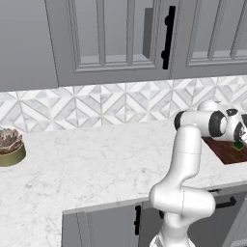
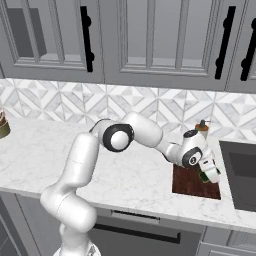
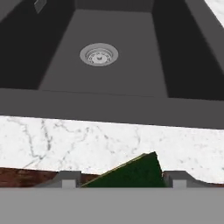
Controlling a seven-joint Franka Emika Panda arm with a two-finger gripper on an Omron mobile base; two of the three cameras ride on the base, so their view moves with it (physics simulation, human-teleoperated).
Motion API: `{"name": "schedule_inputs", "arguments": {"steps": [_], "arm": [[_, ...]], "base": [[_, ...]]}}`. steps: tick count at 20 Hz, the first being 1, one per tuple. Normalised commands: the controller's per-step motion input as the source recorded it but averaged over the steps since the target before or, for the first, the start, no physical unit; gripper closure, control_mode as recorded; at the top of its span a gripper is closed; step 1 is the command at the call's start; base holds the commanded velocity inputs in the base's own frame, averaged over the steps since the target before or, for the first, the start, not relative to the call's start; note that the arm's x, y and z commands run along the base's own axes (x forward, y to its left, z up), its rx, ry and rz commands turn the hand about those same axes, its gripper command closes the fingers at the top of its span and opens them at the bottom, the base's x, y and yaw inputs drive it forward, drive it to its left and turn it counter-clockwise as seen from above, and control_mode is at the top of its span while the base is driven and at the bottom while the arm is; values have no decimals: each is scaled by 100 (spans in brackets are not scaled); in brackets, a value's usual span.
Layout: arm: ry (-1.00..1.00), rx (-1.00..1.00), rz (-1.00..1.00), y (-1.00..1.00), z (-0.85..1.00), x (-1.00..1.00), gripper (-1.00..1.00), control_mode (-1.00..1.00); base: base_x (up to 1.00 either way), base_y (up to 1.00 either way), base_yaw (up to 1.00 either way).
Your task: Pick up the sponge from the counter and clean the cutting board by briefly scrubbing or pressing down on the cutting board. Once finished, release the sponge.
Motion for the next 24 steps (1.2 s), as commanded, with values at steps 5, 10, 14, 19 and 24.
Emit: {"name": "schedule_inputs", "arguments": {"steps": [5,10,14,19,24], "arm": [[0,-2,-11,-9,-27,66,100,-100],[-2,-7,-12,13,-29,29,100,-100],[-6,-8,-8,61,-33,0,100,-100],[-3,-3,-6,81,-39,0,100,-100],[0,-5,-7,48,-45,-5,100,-100]], "base": [[0,0,0],[0,0,0],[0,0,0],[0,0,0],[0,0,0]]}}
